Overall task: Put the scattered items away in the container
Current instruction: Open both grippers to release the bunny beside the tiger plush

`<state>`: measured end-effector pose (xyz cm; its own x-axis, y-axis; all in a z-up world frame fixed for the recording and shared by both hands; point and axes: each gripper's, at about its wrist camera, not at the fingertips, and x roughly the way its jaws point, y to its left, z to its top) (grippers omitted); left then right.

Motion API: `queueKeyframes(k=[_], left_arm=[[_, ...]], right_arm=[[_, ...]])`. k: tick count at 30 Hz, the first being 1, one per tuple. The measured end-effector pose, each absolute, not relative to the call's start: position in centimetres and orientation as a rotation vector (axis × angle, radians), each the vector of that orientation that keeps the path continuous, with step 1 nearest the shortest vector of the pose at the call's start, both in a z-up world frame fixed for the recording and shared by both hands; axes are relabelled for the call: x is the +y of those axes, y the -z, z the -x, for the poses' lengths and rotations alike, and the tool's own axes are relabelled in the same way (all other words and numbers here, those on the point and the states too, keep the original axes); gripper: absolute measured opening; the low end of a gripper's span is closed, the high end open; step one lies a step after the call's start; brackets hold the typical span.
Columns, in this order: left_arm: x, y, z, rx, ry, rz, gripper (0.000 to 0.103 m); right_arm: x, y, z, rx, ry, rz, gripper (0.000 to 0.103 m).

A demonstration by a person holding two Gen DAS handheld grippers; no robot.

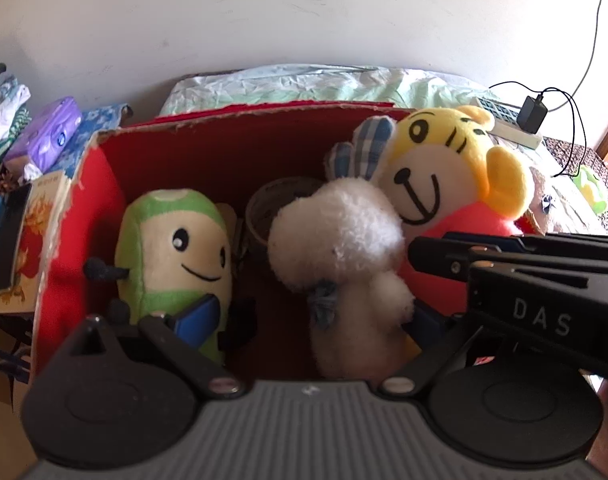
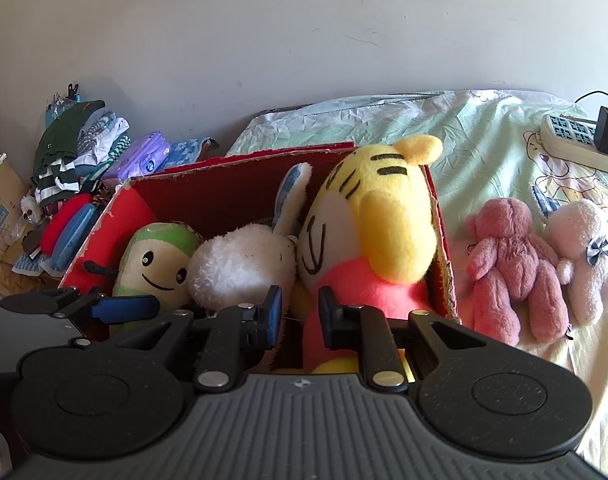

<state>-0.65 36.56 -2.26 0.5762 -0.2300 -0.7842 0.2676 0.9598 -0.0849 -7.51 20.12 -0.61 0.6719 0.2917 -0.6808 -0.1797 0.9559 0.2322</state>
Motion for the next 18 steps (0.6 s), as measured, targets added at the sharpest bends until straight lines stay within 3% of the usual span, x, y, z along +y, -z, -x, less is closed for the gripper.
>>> queueKeyframes(k=[10, 18], left_arm=[[38.1, 1.6, 2.0, 0.881, 0.269, 0.011, 0.096], [38.1, 1.0, 2.9, 0.875, 0.174, 0.003, 0.096]], right_arm=[[20.4, -0.2, 8.8, 0.740, -0.330, -0.174, 0.027], [19.4, -0.4, 9.4, 0.729, -0.411, -0.195, 0.026]])
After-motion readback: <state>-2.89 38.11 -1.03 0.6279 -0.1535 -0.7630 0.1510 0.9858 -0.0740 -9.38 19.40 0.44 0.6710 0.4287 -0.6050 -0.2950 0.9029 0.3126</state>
